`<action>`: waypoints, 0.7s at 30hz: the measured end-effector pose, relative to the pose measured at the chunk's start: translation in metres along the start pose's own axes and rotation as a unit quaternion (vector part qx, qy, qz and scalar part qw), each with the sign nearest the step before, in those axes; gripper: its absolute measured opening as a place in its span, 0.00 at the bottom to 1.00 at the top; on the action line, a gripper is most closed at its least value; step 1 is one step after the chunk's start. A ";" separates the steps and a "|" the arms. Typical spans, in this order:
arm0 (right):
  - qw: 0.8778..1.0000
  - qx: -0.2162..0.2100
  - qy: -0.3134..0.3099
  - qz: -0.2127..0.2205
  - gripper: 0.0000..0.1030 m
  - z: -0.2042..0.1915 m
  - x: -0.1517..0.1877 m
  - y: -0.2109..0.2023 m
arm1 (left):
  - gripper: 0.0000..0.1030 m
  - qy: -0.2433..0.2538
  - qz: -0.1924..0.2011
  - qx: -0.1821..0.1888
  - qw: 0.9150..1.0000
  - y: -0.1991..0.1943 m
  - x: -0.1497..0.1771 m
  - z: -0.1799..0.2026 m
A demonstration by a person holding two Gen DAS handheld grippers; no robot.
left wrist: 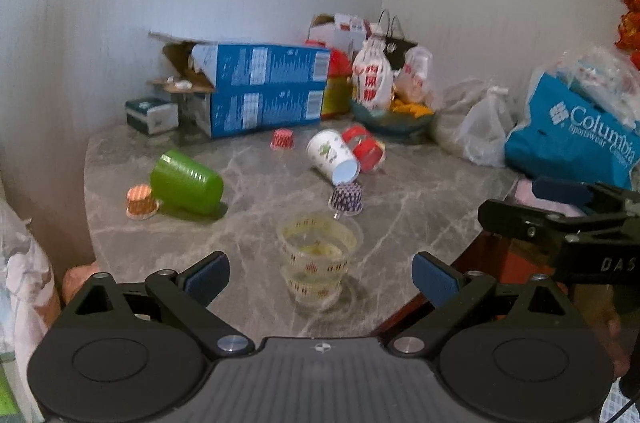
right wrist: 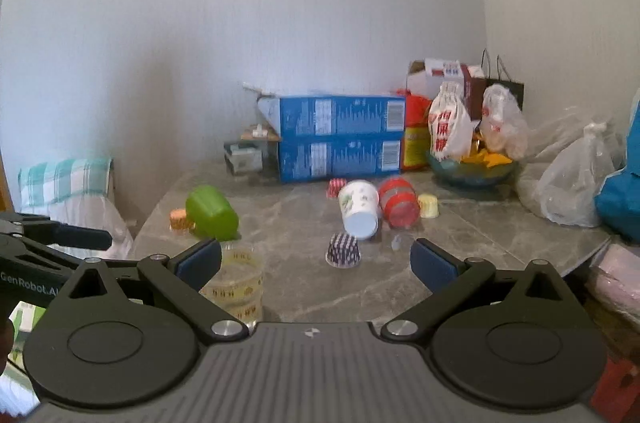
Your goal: Flip cup upright
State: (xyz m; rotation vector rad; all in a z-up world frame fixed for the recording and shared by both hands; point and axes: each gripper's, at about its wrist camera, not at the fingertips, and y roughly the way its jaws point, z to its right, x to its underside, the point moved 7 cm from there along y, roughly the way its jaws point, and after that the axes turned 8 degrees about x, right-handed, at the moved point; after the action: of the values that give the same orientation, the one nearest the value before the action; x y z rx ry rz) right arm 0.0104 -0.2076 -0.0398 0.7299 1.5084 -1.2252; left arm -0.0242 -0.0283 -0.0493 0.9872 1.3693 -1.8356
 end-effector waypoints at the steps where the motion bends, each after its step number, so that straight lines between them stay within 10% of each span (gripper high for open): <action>1: 1.000 -0.006 0.000 -0.010 0.99 0.000 0.000 0.002 | 0.96 -0.002 -0.003 -0.001 1.000 0.000 0.001 0.000; 21: 0.998 -0.036 0.010 -0.048 0.99 -0.004 0.008 0.012 | 0.96 -0.020 -0.010 -0.010 1.000 0.003 0.002 -0.001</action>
State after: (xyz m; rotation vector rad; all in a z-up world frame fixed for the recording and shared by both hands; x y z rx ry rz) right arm 0.0175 -0.2008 -0.0520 0.6302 1.6120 -1.2320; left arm -0.0226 -0.0287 -0.0527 0.9261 1.3749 -1.8431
